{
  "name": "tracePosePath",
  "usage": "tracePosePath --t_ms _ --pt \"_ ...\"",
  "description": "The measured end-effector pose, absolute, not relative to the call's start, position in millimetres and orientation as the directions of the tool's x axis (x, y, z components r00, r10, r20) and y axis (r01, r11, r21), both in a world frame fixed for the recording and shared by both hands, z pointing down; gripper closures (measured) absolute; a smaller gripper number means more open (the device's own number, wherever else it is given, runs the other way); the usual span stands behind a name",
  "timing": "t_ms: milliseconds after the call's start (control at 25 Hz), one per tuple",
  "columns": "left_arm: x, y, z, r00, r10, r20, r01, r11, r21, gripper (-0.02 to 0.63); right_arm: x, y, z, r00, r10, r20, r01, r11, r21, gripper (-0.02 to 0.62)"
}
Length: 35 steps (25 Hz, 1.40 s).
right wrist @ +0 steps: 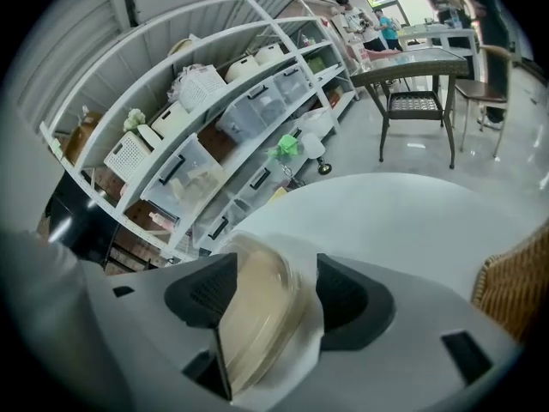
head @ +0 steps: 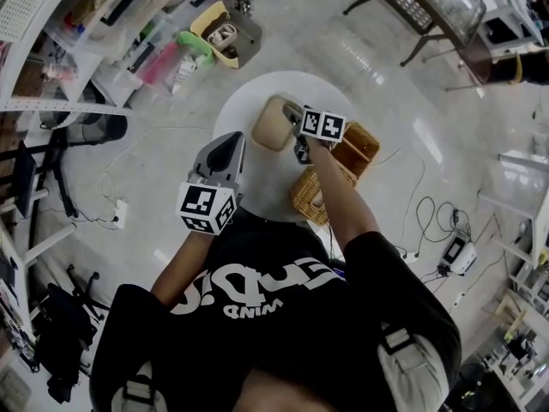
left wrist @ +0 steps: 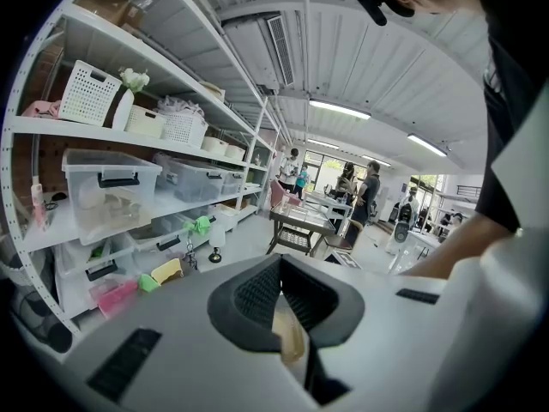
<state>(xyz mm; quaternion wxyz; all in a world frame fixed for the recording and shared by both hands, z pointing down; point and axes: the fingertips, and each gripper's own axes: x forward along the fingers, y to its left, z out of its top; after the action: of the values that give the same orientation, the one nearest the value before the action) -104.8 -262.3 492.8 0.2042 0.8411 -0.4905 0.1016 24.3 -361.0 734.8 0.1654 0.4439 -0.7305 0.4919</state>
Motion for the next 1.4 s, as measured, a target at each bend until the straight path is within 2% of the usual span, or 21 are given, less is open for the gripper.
tracePosePath --t_ms 40,520,960,1400 --pt "-104.9 -262.9 493.2 0.499 -0.783 0.371 -0.866 -0.436 0.245 0.607 23.9 -361.6 733.2 -0.555 -0.487 0.674 -0.809 0.128 -0.574 0.321" --pt "-96.5 -263.7 495.1 0.523 -0.771 0.363 -0.852 -0.457 0.256 0.607 32.4 -362.7 708.9 -0.488 -0.545 0.682 -0.865 0.199 -0.46 0.427" --pt "-91.6 -261.1 484.7 0.534 -0.78 0.328 -0.845 -0.471 0.254 0.607 31.4 -351.2 662.9 -0.509 -0.606 0.611 -0.841 0.2 -0.502 0.525" --pt "-90.2 -242.7 466.8 0.542 -0.79 0.286 -0.837 -0.48 0.261 0.607 24.3 -332.5 578.4 -0.566 -0.675 0.474 -0.79 0.278 -0.546 0.555"
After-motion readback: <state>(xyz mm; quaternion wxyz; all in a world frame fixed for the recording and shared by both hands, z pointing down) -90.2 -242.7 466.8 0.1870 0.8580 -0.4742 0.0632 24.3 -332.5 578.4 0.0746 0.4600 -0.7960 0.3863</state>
